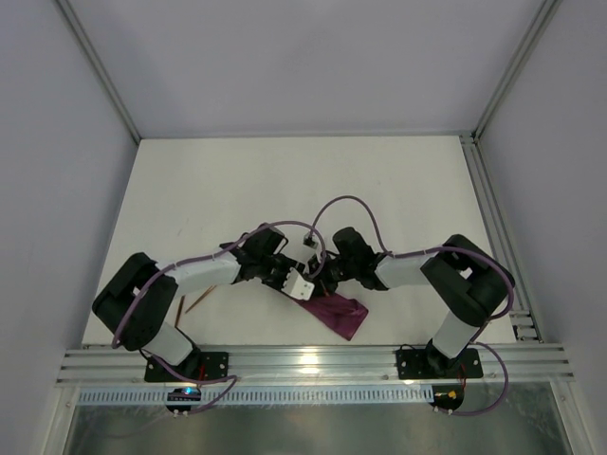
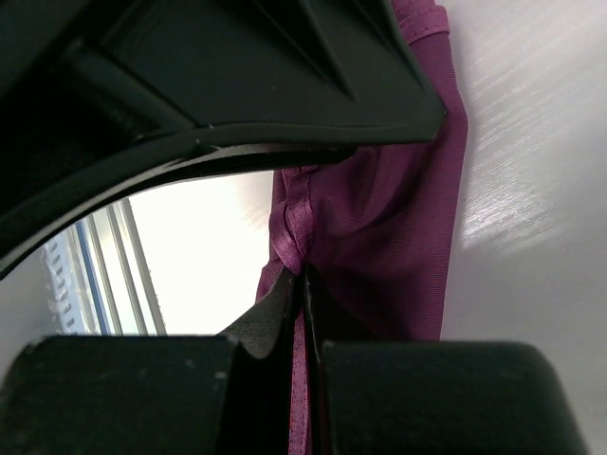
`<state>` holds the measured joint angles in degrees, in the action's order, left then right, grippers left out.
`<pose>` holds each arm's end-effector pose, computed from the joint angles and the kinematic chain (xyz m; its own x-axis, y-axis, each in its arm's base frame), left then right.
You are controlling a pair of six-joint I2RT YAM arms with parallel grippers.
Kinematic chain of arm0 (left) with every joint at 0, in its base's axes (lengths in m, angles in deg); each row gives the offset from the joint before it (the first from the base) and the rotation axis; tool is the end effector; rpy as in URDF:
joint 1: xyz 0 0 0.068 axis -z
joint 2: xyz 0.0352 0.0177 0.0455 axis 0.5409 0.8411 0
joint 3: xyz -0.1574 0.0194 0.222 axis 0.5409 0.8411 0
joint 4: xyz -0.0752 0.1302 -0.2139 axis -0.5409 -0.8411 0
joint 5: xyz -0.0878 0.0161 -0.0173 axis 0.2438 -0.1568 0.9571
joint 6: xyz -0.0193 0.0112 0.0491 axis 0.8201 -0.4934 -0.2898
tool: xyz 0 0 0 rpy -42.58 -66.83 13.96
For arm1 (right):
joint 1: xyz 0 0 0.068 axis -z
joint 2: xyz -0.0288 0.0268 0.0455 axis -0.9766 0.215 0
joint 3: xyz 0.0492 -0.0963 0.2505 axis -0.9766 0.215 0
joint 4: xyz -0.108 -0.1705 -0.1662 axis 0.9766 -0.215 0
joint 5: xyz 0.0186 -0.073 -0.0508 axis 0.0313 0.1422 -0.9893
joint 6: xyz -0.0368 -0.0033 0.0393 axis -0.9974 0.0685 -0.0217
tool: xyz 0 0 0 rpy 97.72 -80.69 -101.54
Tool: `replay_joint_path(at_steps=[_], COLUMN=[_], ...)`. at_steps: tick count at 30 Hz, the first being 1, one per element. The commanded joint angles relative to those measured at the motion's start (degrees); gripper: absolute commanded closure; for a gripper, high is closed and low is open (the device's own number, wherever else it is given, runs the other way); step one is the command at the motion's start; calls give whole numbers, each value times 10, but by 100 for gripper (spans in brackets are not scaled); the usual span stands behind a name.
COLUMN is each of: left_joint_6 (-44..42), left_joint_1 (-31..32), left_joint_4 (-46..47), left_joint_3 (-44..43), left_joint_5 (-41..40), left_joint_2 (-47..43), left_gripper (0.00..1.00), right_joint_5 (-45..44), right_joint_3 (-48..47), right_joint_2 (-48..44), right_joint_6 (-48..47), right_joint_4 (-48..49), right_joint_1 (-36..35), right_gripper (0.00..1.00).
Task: Fold the napkin into a case and place the utensils inside
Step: Stuff the top corner of the smaller-rectangle-folded napkin into the folded napkin.
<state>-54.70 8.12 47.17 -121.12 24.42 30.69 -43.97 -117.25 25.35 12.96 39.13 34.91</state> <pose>0.2011 -0.1947 0.1542 0.5100 0.6842 -0.5213 0.8581 -0.3626 0.3636 0.2071 0.2206 0.1249 -0.6506 -0.3751 -0.6603 -0.7588 0.3567 0.5450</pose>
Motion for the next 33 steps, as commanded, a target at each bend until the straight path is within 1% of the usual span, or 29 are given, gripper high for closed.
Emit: replay_joint_path(at_steps=[1, 2, 4, 5, 7, 8, 10, 11, 14, 15, 16, 18, 19, 22, 23, 24, 25, 26, 29, 31, 33], left_joint_6=[-12, -5, 9, 16, 18, 20, 34, 43, 107, 126, 159, 189, 212, 248, 255, 261, 265, 277, 297, 307, 321], left_joint_1=[13, 15, 20, 20, 22, 23, 25, 26, 33, 35, 36, 37, 37, 37, 37, 37, 37, 37, 37, 37, 37], left_joint_4=[7, 19, 48, 73, 83, 88, 120, 134, 244, 321, 356, 423, 426, 416, 415, 410, 398, 366, 328, 320, 298], left_joint_3=[24, 25, 36, 38, 44, 46, 63, 69, 104, 116, 125, 139, 137, 123, 120, 117, 114, 110, 95, 90, 85], left_joint_5=[4, -8, -22, -29, -34, -36, -41, -45, -92, -121, -133, -159, -177, -208, -211, -212, -211, -209, -212, -211, -204], left_joint_2=[3, 5, 10, 12, 15, 13, 5, 0, -23, -29, -35, -46, -45, -37, -32, -30, -30, -32, -35, -35, -35], left_gripper=[56, 60, 73, 83, 89, 94, 100, 100, 100, 100, 100, 100, 100, 100, 100, 100, 100, 100, 100, 100, 100], right_joint_5=[16, 19, 21, 19, 17, 17, 17, 17, 11, 9, 8, 8, 9, 13, 15, 15, 10, 8, -20, -31, -69], right_joint_3=[-20, -22, -25, -25, -20, -18, -13, -12, -12, -16, -20, -32, -35, -40, -40, -40, -37, -28, -23, -28, -36], right_joint_2=[-30, -29, -27, -27, -30, -31, -38, -40, -56, -60, -67, -74, -78, -83, -84, -85, -88, -98, -118, -126, -137], right_joint_6=[-1, -1, -2, -2, -2, -1, 2, 6, 10, 10, 8, -1, -4, -20, -23, -27, -27, -24, -4, 5, 6], right_joint_4=[16, 14, 9, 10, 11, 12, 17, 17, 15, 5, -2, -30, -39, -77, -92, -99, -100, -86, -57, -50, -48], right_joint_1=[8, 8, 8, 8, 8, 9, 12, 15, 22, 24, 25, 29, 31, 44, 48, 48, 48, 48, 47, 44, 31], right_gripper=[97, 97, 97, 97, 97, 97, 97, 97, 97, 97, 97, 97, 97, 97, 95, 88, 69, 65, 56, 52, 50])
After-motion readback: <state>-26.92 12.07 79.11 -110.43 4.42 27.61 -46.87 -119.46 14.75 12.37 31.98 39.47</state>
